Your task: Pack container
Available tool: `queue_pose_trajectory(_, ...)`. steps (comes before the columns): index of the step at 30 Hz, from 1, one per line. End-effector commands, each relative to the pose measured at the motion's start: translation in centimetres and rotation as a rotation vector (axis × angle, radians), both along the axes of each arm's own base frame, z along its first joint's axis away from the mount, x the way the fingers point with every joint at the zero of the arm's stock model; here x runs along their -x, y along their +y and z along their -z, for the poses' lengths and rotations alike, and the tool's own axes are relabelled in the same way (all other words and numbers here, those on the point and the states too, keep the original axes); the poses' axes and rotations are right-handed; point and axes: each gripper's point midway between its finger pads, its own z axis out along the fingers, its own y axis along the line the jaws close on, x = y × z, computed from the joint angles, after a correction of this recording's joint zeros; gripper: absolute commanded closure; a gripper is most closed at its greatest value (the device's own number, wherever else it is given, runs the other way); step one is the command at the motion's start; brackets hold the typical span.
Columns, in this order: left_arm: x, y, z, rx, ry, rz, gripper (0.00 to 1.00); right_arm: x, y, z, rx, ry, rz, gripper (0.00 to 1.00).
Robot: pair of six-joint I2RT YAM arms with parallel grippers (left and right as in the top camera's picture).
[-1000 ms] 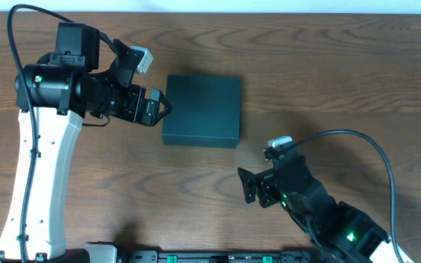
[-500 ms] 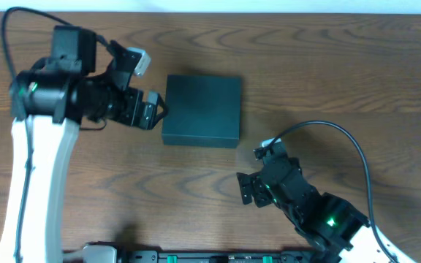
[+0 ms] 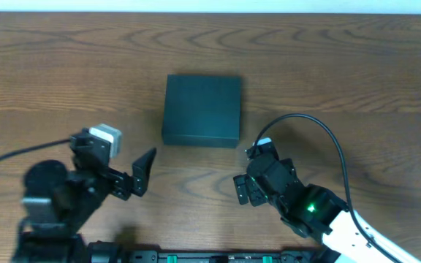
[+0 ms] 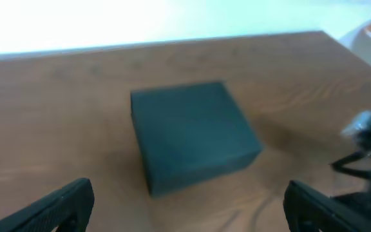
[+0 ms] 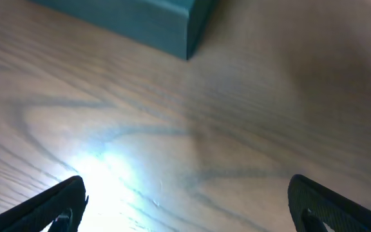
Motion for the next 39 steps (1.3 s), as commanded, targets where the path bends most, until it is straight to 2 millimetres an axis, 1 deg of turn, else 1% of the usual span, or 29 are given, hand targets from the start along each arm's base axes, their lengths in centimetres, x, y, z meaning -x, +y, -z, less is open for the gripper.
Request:
queue_pose_trajectory(1,0.4,0.2,3.8,0.08,0.026,-0.04,0.05,-0.1,-0.2,0.5,0.022,0.009,-0.001,0.01)
queue_pose_trajectory(4,0.4,0.4,6.8,0.096,0.024,-0.059,0.05,-0.1,-0.2,0.8,0.031,0.017,-0.001,0.01)
queue_pose_trajectory(8,0.4,0.4,9.8,0.098,0.026,-0.063,0.05,-0.1,-0.2,0.8,0.032,0.018,-0.001,0.01)
queue_pose_trajectory(14,0.6,0.4,13.1,0.114,0.031,-0.072,0.05,-0.1,-0.2,0.8,0.032,0.019,-0.001,0.01)
queue_pose_trajectory(18,0.9,0.4,14.4,0.122,0.036,-0.076,0.05,-0.1,-0.2,0.8,0.032,0.018,-0.001,0.01)
queue_pose_trajectory(24,1.1,0.4,15.2,0.13,0.017,-0.072,0.05,-0.1,-0.2,0.8,0.032,0.018,-0.001,0.01)
queue_pose_trajectory(32,1.2,0.1,14.5,0.154,-0.01,-0.064,0.05,-0.1,-0.2,0.8,0.032,0.018,-0.001,0.01)
queue_pose_trajectory(37,1.1,0.3,13.5,0.152,-0.064,-0.073,0.05,-0.1,-0.2,0.8,0.032,0.018,-0.001,0.01)
queue_pose_trajectory(39,1.1,0.3,13.4,0.152,-0.066,-0.072,0.05,-0.1,-0.2,0.8,0.032,0.019,-0.001,0.01)
